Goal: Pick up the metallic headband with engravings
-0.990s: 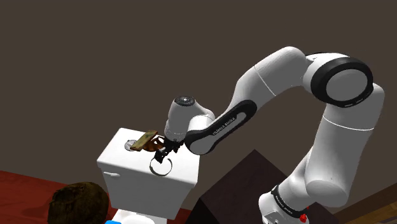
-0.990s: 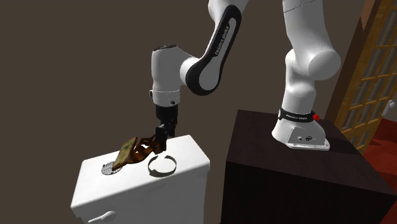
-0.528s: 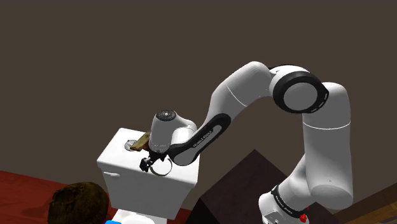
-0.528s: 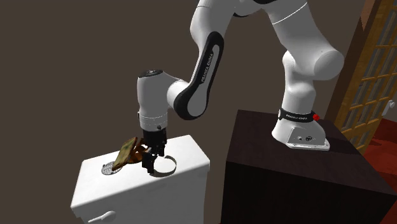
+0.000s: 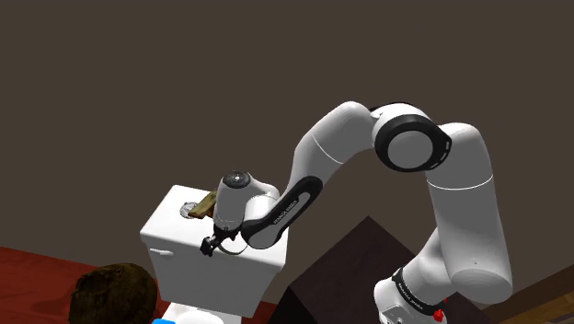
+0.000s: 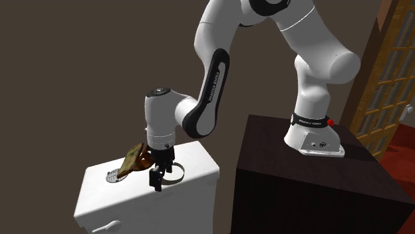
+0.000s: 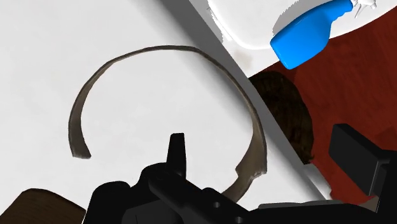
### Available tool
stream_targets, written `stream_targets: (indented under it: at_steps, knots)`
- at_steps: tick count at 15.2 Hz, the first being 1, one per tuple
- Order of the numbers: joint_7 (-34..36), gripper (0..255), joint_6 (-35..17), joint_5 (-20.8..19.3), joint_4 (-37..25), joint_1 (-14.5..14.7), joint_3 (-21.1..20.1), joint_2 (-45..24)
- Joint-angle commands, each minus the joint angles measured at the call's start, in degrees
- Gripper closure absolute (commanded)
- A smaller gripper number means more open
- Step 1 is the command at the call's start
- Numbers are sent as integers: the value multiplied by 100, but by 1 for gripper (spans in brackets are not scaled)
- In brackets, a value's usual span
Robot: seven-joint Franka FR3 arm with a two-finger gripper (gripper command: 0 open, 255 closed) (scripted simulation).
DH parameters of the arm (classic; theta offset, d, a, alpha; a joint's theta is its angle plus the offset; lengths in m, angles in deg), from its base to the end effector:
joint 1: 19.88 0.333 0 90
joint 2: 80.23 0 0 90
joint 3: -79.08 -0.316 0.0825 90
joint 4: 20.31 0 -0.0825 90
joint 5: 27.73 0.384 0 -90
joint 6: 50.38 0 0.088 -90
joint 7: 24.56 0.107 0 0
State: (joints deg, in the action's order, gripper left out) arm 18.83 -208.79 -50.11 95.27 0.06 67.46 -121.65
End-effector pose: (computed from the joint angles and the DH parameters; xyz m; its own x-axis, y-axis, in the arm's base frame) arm 0.4919 0.3239 0.0984 0.9933 0.1002 0.0583 0.1013 -0.9947 -0.0169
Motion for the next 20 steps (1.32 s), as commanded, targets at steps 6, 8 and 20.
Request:
stream_targets:
  at_steps: [6,8,20]
  knots:
    - [-1,255,-23,-13,-46,9,20,-65]
    - [-1,255,-23,-13,-47,9,20,-66]
    - [-153,255,382,193,216,-197,-253,584]
